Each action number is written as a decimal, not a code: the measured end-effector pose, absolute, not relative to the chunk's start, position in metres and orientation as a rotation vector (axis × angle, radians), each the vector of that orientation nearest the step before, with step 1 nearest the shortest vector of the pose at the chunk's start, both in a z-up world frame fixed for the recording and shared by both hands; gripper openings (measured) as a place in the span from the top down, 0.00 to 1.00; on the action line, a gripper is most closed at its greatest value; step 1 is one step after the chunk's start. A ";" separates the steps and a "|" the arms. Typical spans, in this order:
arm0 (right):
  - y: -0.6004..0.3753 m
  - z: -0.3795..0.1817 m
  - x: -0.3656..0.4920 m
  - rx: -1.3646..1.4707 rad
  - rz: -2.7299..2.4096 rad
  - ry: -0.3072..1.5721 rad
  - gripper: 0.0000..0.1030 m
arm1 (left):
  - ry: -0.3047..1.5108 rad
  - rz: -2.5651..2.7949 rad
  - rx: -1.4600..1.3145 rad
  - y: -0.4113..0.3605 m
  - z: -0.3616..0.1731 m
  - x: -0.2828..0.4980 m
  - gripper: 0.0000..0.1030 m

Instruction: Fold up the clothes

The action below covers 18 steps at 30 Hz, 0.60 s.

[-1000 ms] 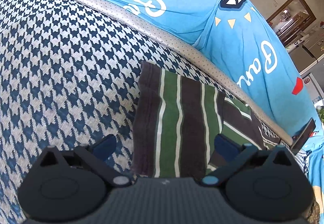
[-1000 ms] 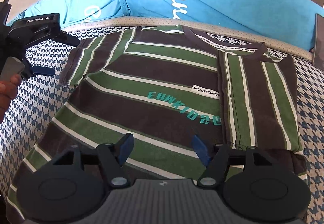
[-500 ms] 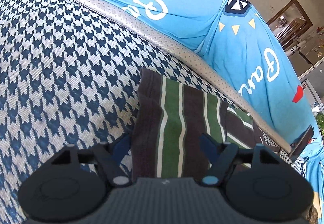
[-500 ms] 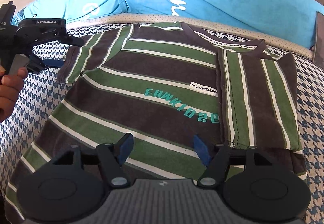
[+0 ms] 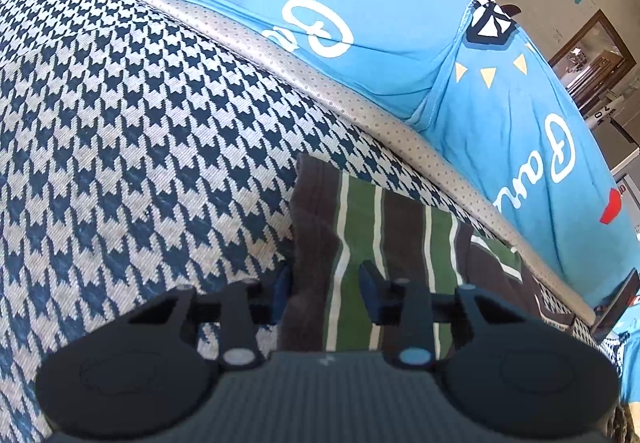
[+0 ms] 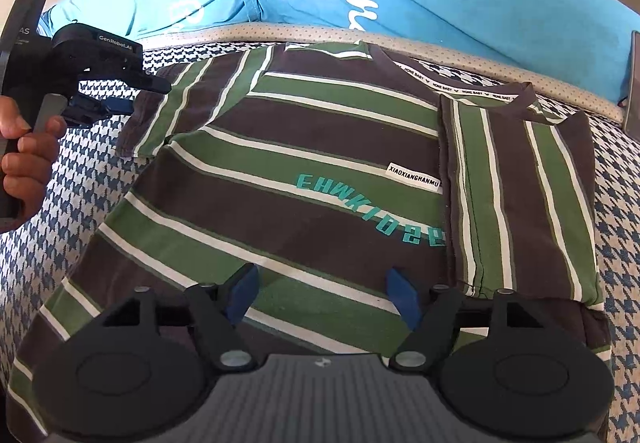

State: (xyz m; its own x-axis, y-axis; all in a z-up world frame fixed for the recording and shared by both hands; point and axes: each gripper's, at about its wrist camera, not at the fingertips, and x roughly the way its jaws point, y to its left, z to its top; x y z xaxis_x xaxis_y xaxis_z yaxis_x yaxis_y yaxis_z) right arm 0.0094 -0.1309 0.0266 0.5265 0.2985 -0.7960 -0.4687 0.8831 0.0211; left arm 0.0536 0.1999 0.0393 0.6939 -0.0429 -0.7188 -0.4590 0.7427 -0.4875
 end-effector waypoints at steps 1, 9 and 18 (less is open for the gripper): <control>-0.130 0.027 0.010 -0.207 0.462 0.907 0.31 | 0.780 0.265 -0.719 0.202 0.039 0.052 0.78; -0.129 0.025 0.010 -0.218 0.463 0.904 0.31 | 0.763 0.305 -0.748 0.201 0.037 0.046 0.97; -0.136 0.026 0.010 -0.218 0.462 0.905 0.31 | 0.713 0.257 -0.738 0.176 0.058 0.053 0.97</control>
